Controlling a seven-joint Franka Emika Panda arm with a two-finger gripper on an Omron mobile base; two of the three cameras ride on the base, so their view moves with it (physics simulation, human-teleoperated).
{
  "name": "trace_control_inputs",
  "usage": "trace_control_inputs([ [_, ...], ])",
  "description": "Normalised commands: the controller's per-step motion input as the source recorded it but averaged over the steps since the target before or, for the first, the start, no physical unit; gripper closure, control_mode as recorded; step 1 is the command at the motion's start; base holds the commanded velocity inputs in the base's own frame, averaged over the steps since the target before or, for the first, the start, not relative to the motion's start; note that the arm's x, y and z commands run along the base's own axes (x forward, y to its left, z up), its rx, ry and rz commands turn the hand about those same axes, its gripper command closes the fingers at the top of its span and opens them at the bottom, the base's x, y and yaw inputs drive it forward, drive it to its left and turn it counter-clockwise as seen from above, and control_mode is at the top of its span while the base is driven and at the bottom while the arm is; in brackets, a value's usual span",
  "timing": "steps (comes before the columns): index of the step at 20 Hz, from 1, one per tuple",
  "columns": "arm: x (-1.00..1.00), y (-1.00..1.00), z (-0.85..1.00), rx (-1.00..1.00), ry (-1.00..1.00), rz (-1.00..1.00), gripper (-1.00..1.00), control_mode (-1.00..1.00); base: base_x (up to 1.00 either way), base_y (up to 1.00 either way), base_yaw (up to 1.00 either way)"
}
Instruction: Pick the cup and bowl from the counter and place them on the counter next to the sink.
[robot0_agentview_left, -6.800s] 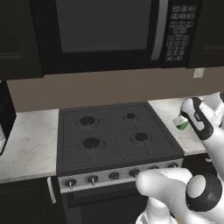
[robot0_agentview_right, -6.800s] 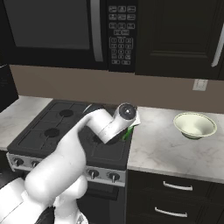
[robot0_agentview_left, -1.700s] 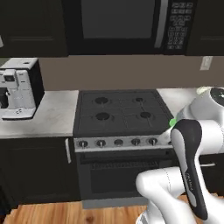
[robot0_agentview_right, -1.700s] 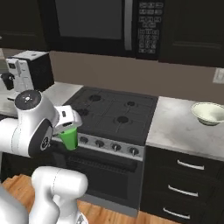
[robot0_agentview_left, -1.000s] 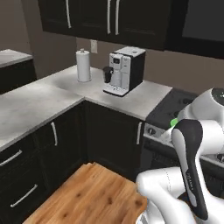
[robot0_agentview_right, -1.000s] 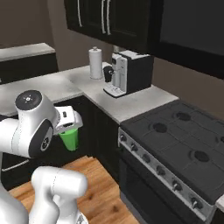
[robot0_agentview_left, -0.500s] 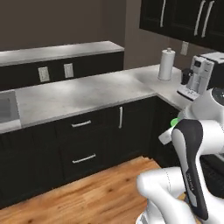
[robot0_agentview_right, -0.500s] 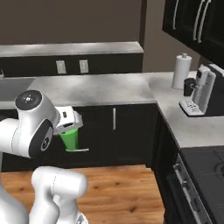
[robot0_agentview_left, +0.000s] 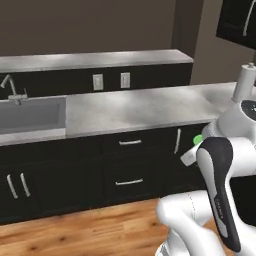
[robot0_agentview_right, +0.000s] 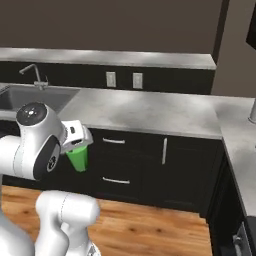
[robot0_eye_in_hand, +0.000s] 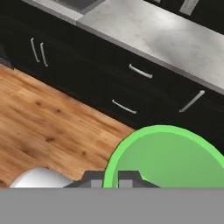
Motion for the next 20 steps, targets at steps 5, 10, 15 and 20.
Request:
trace_control_inputs([
  [5, 0.0, 0.0, 0.0, 0.0, 0.0, 0.0, 1.0, 1.0, 1.0, 0.14, -0.01],
  [10, 0.0, 0.0, 0.0, 0.0, 0.0, 0.0, 1.0, 1.0, 0.8, 0.34, -0.14],
  [15, 0.0, 0.0, 0.0, 0.0, 0.0, 0.0, 1.0, 1.0, 0.62, 0.56, -0.19],
  [20, 0.0, 0.0, 0.0, 0.0, 0.0, 0.0, 1.0, 1.0, 0.28, 0.7, -0.09],
])
